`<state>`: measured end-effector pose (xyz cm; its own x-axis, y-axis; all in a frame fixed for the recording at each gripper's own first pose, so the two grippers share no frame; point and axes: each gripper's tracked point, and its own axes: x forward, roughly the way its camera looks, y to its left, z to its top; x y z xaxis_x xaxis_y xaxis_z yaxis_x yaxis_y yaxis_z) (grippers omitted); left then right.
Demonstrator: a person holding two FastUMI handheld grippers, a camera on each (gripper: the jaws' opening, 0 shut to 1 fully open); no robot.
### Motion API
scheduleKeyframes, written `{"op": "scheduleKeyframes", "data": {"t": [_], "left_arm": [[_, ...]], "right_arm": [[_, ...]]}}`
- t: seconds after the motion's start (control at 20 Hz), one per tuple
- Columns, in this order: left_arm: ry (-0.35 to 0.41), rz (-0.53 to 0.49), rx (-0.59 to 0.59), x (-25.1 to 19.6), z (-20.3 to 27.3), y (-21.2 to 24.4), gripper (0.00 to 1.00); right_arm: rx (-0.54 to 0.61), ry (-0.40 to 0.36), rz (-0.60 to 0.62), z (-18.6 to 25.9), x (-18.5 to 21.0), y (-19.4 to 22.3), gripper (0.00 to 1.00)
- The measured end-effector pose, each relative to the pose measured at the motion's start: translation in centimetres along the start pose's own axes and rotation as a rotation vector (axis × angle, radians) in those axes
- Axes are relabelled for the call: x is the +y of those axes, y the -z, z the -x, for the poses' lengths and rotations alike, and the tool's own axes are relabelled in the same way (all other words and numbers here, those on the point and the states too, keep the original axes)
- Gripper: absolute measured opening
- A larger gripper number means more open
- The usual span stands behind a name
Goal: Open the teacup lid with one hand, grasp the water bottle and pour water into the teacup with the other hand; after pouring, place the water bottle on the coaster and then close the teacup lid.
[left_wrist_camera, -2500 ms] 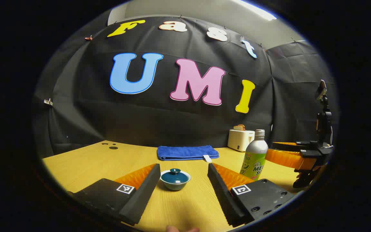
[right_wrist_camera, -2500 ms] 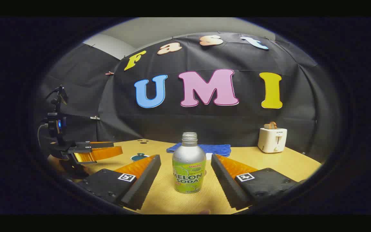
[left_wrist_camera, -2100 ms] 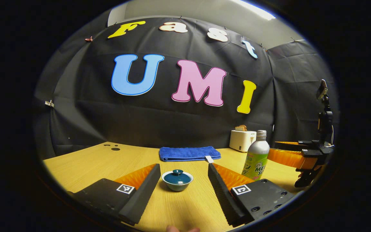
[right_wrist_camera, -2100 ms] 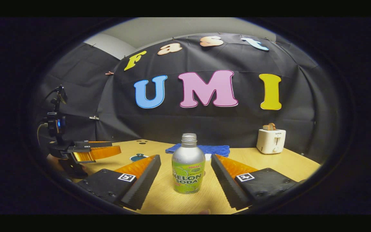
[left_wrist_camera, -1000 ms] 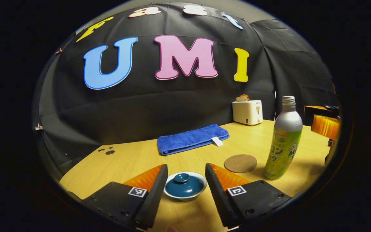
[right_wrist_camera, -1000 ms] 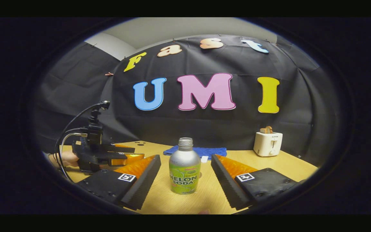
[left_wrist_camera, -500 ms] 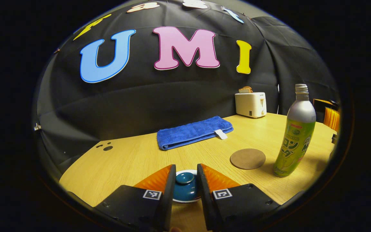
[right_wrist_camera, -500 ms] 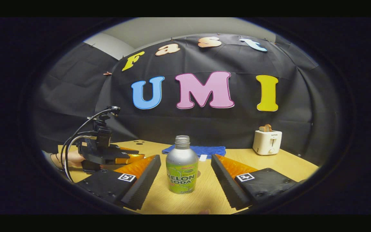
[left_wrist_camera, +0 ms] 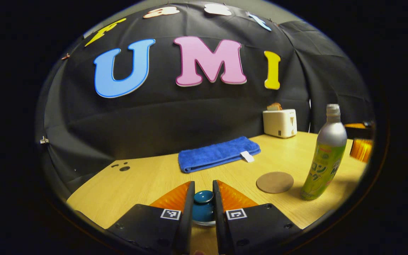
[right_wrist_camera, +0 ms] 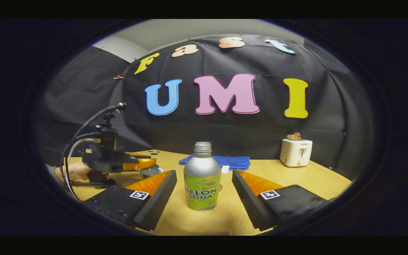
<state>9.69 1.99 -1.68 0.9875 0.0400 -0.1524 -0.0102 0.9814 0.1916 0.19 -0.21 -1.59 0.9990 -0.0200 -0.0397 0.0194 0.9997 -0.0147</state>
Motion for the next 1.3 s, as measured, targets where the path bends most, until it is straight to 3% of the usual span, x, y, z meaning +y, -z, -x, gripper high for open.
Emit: {"op": "scheduleKeyframes", "data": {"t": [0.2,0.35,0.6,1.0,1.1,1.15,1.3], "left_arm": [[-0.033,0.123,-0.153,1.8,5.3,-4.4,0.31],[-0.069,0.194,-0.215,3.1,9.1,-4.6,0.31],[-0.076,0.228,-0.188,3.5,11.7,-2.9,0.31],[-0.077,0.228,-0.152,5.1,11.9,-1.5,0.31],[-0.068,0.241,-0.156,5.4,12.0,-1.5,0.31],[-0.064,0.248,-0.153,5.6,12.0,-1.3,0.31],[-0.074,0.254,-0.147,7.0,12.4,-1.1,0.31]], "right_arm": [[0.023,-0.010,-0.010,-0.5,0.6,1.0,0.97],[0.034,-0.002,-0.009,-1.2,0.7,1.6,0.97],[0.053,0.045,-0.019,-2.1,0.0,2.7,0.97],[0.077,0.097,-0.037,-4.1,0.2,4.0,0.97],[0.099,0.109,-0.014,-4.6,0.3,4.7,0.93],[0.095,0.117,-0.010,-4.7,0.3,4.3,0.83],[0.094,0.134,0.126,-4.6,0.4,2.3,0.80]]}}
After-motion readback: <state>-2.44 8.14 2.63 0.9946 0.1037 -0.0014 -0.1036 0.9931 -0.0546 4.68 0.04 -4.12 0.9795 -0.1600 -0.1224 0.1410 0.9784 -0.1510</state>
